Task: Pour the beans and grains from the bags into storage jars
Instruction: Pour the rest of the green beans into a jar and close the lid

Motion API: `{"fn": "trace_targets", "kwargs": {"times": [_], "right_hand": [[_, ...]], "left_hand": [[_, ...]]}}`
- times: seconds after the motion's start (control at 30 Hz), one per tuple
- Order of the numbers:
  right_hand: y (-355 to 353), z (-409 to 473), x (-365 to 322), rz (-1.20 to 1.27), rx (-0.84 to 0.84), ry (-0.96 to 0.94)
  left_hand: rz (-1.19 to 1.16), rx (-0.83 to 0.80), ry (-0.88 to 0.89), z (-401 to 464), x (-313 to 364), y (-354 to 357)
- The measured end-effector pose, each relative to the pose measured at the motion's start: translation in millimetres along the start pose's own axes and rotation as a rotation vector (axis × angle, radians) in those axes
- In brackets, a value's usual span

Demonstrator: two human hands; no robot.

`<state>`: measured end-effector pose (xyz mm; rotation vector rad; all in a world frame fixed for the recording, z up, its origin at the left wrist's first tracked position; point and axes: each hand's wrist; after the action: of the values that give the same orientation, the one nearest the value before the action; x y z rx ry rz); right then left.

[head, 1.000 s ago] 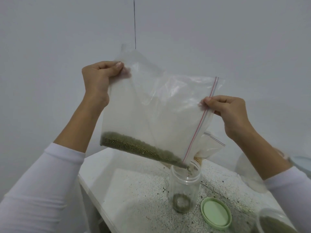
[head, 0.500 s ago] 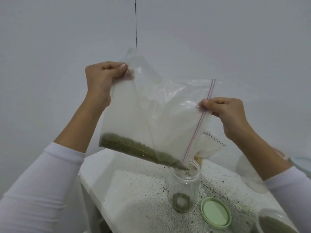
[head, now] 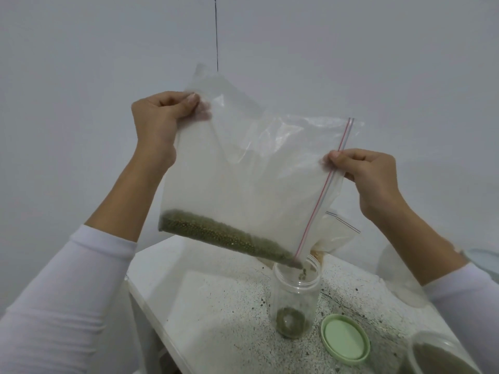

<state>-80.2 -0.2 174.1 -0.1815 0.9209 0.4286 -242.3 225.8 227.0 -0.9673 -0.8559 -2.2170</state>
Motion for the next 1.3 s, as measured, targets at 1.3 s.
{"fn": "trace_targets", "kwargs": {"times": [1.3], "right_hand": [[6.5, 4.7, -5.4, -0.051, -0.097, 0.034]], "left_hand": [[0.051, 0.014, -0.031, -6.9, 8.8, 4.6]]}}
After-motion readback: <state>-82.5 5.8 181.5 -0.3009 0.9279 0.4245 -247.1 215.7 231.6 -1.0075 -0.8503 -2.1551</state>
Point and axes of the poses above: each hand's wrist, its own z-axis towards the middle knuckle, its own y-axis out of the palm, x = y × z, and after that the axes turned 6 degrees about -y, right-handed
